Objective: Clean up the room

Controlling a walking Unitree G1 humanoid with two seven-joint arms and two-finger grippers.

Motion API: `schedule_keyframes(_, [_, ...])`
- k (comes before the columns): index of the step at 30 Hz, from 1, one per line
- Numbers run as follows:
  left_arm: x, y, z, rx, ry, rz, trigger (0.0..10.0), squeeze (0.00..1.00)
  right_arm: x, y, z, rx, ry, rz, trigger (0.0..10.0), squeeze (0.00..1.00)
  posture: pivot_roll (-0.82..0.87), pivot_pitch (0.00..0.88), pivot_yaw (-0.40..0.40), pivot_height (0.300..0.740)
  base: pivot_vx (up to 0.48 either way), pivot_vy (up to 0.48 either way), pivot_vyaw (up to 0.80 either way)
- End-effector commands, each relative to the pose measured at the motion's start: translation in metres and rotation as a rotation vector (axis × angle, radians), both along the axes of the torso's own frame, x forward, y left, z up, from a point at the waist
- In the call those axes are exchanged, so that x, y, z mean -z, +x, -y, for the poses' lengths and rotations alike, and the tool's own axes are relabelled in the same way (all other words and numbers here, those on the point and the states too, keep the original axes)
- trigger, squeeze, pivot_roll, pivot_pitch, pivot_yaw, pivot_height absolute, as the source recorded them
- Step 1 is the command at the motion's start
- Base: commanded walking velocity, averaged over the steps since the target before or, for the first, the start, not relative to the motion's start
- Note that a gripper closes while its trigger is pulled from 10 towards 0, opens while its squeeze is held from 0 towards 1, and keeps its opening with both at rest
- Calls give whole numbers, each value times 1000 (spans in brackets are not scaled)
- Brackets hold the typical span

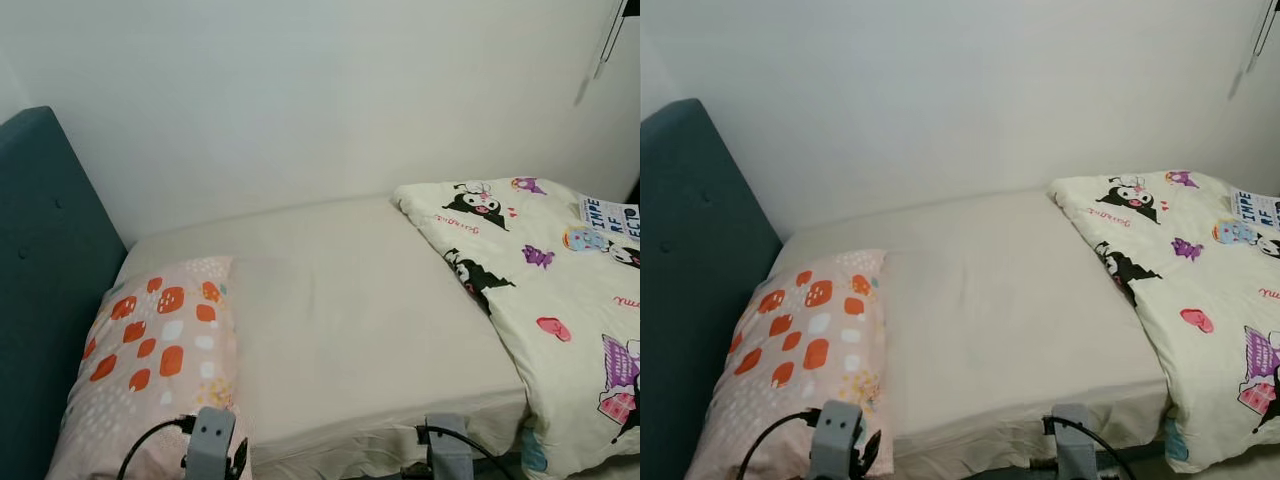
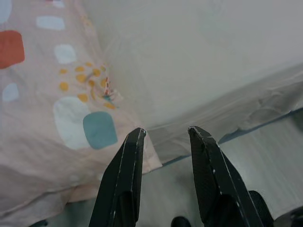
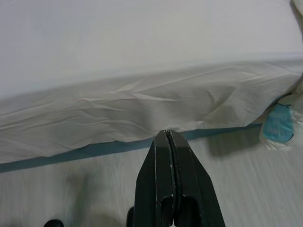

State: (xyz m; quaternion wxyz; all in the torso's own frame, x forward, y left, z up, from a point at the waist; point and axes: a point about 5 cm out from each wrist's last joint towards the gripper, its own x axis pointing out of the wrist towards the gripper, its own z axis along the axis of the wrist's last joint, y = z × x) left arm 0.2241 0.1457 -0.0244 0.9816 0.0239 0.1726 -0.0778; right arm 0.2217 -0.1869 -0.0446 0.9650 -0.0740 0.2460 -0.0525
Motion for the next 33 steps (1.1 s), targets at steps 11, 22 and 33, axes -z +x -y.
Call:
schedule_keyframes(11, [-3,23,10,27,45,-46,10000,0,-2,8,11,1,-6,-39,10000,0,-72,67,76,740,0,0,0])
schedule_keyframes(22, [-3,22,-10,-50,48,-58,10000,0,-2,13,-6,-92,-15,-61,10000,0,-54,98,35,740,0,0,0])
schedule_keyframes(33, [1,17,-14,-99,48,-75,10000,0,-2,16,-15,-119,9,-73,10000,0,-47,103,5,740,0,0,0])
